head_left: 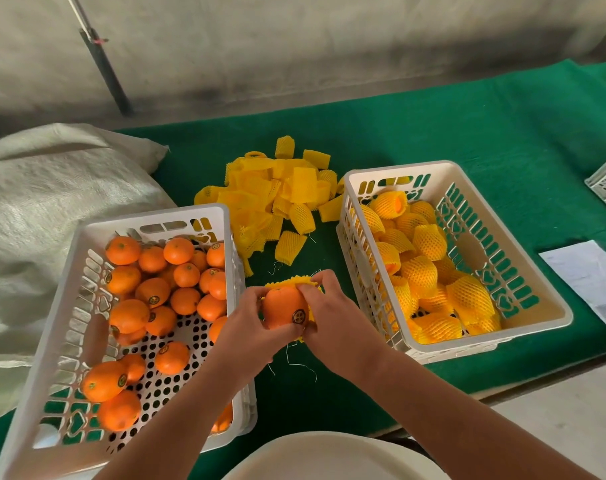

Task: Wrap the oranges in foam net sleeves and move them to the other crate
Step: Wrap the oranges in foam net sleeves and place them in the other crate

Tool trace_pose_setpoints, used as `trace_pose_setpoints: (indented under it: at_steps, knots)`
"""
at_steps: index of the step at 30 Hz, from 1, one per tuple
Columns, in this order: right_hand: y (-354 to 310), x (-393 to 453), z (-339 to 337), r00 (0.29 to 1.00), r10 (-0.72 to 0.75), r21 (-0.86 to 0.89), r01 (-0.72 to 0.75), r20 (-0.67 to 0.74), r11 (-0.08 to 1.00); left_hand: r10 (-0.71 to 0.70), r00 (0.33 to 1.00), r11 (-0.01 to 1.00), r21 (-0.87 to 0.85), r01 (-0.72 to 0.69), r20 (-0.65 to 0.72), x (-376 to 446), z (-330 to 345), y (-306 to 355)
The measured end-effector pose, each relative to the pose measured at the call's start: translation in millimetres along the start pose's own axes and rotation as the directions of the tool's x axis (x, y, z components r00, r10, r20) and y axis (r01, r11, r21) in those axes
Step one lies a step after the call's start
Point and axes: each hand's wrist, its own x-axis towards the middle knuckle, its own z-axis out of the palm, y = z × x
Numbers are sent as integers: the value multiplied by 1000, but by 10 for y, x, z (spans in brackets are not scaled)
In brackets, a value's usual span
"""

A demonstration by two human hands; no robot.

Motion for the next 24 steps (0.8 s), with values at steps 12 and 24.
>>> trace_pose_setpoints:
  at_steps: [12,24]
  knots:
    - [-94,-63,-6,999,0,23,1,-53,1000,278,950,935,268,-233,-144,-119,-1,51]
    - [-320,-162,-45,994,-48,-52,43,-101,998,171,949,977,172,-128,-266,-128,45,40]
